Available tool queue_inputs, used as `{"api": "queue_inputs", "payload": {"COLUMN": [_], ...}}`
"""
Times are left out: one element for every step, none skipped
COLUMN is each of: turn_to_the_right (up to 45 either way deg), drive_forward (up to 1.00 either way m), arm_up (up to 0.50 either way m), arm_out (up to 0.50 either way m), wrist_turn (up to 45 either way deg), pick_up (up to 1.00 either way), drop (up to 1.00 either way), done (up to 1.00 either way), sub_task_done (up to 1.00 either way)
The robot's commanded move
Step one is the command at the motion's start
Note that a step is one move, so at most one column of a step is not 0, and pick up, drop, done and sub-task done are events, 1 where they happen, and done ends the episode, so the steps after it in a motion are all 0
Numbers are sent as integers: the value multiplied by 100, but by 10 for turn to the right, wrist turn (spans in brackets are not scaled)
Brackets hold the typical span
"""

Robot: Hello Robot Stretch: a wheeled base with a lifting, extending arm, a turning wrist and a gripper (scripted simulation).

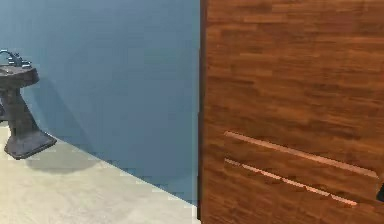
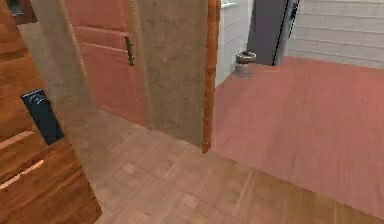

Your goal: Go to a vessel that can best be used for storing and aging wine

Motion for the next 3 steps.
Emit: {"api": "queue_inputs", "payload": {"turn_to_the_right": [450,210,0], "drive_forward": [0,0,40], "arm_up": [0,0,0], "arm_out": [0,0,0], "wrist_turn": [0,0,0], "pick_up": [0,0,0], "drop": [0,0,0], "done": [0,0,0], "sub_task_done": [0,0,0]}}
